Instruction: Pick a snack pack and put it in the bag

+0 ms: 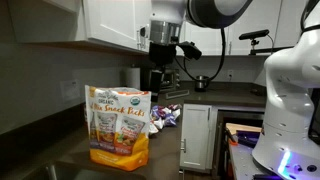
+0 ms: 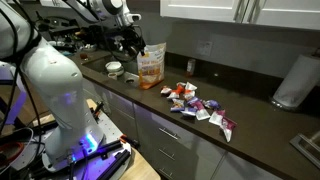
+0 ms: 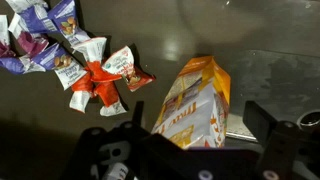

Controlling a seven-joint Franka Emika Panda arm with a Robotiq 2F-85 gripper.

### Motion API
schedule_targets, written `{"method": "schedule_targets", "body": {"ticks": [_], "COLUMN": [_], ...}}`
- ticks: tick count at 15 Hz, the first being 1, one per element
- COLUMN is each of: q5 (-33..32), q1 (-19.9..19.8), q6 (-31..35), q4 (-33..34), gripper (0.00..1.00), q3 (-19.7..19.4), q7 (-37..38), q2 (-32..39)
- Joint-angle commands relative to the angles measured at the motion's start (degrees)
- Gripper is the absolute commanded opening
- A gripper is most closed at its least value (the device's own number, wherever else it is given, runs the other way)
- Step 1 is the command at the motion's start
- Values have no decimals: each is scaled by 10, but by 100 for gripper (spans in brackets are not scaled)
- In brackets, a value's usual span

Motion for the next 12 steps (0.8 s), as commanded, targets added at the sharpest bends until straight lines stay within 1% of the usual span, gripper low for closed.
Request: {"method": "schedule_targets", "body": {"ticks": [1,3,5,7,10,12], "q5": [-9,-9,-20,-34,-55,-94], "q1": [16,16,9,1,-7,-24], "q6": [-3,-3,-25,-61,-129,-103], "q4": [1,1,-2,-2,7,6], "gripper": [100,100,100,100,100,100], "q3": [-16,-16,-26,-42,-75,-88], "q7": [7,7,-7,-17,-44,-27], "q2": [2,2,-2,-6,-3,11]}}
